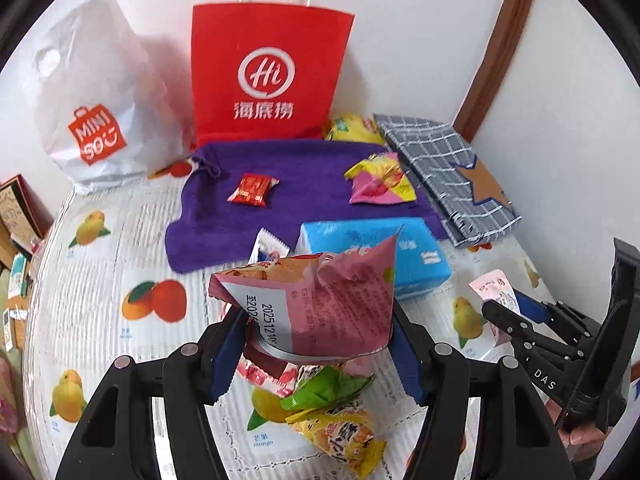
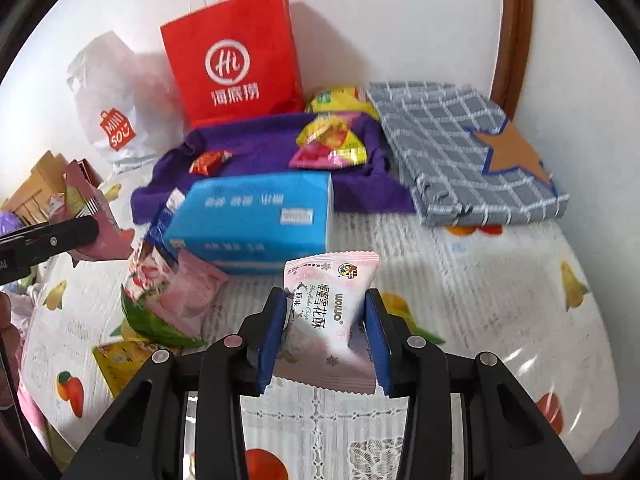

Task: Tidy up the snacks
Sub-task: 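Carry both pink snacks onto the purple towel and open both grippers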

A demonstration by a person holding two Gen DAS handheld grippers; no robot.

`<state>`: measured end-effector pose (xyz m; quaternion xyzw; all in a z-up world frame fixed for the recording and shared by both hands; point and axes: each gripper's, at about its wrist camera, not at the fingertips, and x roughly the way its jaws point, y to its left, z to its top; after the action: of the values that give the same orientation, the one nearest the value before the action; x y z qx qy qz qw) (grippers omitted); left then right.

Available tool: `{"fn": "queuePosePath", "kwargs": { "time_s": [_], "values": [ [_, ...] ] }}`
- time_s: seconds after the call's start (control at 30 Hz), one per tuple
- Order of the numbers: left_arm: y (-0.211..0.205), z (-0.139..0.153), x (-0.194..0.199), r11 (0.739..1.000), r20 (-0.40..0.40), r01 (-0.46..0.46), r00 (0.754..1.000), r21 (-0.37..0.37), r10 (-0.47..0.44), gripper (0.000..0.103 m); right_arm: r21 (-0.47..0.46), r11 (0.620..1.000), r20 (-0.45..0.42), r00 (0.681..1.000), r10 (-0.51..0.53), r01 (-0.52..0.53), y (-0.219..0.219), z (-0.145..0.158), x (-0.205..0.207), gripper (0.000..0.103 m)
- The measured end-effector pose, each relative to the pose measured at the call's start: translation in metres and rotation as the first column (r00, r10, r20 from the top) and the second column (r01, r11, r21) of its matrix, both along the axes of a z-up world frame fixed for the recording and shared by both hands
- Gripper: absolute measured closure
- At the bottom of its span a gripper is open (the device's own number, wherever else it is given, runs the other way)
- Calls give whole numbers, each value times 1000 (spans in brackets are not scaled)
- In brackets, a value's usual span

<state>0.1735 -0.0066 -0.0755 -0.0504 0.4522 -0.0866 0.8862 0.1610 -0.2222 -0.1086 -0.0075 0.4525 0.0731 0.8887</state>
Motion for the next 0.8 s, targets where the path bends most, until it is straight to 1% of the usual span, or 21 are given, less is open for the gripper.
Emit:
{"fn": "queuePosePath", "kwargs": {
  "time_s": [0.1,0.17,0.23,0.37,0.5,0.67,0.8],
  "values": [
    [-1,9,3,1000,12,19,1000,-19,-19,40,11,1000,33,999,6,-6,3,15,4,63],
    [-2,16,5,999,17,37,999,-37,-36,40,-1,1000,46,999,3,-3,7,24,10,63],
    [-3,22,6,998,29,42,999,-38,-41,40,-6,1000,64,998,3,-3,12,34,18,63],
    [0,37,15,999,62,39,997,-6,-38,40,-1,1000,88,996,8,-8,18,49,31,63],
    [8,47,29,1000,72,30,997,-2,-30,40,1,1000,107,994,7,-7,26,63,50,63],
    [17,51,49,1000,71,22,997,20,-23,40,2,1000,138,990,19,-19,37,74,74,63],
    [22,52,67,999,83,20,996,42,-23,40,6,999,140,989,46,-47,47,77,97,63]
  ]
}}
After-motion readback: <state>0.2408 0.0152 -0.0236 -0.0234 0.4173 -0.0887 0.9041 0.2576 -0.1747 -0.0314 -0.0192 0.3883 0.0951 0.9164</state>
